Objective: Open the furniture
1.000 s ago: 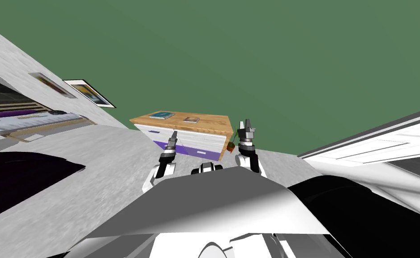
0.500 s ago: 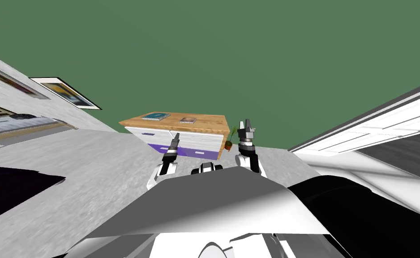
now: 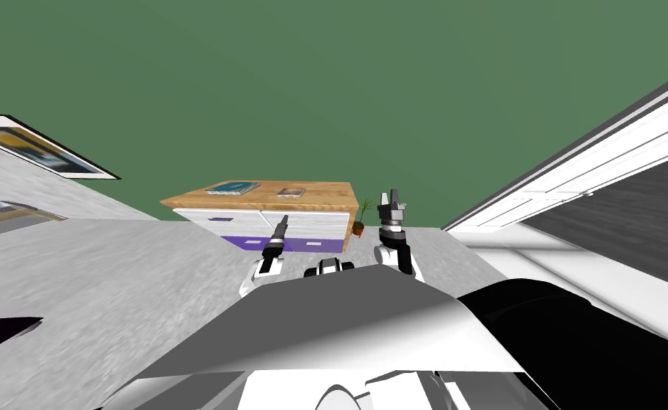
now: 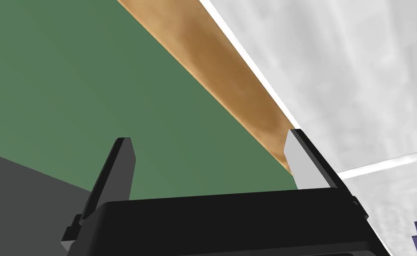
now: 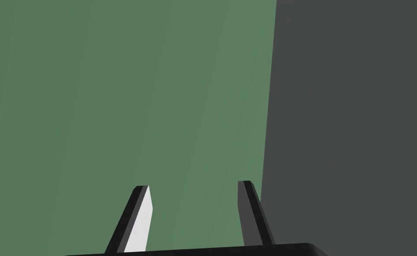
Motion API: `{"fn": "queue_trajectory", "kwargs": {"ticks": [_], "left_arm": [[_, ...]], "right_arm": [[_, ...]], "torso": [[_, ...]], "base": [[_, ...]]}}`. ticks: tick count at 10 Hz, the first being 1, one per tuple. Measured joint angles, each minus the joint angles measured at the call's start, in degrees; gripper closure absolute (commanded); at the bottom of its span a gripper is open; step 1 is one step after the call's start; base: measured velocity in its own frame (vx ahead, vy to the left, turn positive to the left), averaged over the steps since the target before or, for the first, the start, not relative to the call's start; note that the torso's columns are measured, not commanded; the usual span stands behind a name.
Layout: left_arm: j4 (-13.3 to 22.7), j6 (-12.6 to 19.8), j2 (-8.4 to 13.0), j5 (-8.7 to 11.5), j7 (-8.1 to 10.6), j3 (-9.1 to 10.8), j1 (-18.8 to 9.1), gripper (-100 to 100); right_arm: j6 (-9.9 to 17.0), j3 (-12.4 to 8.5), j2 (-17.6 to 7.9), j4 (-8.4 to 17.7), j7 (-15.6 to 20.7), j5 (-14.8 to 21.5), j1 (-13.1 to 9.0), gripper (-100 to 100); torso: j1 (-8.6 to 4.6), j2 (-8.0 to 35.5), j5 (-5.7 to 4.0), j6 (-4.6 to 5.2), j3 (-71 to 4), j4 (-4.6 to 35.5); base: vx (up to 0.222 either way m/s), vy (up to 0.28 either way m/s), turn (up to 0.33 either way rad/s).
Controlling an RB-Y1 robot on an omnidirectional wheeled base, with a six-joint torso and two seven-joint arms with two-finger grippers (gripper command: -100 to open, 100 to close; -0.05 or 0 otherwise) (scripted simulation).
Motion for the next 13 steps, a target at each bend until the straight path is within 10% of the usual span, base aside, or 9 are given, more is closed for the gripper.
{"fn": "queue_trajectory", "kwargs": {"ticks": [13], "left_arm": [[15.1,4.4,-2.5,-4.5,-0.23,2.8,-6.1,-100]], "right_arm": [[0.0,0.0,0.0,0.0,0.0,0.0,0.0,0]], "torso": [[-0.1,0.0,-0.02,0.03,0.0,0.0]], "base": [[-0.015,-0.005,-0.115]]}}
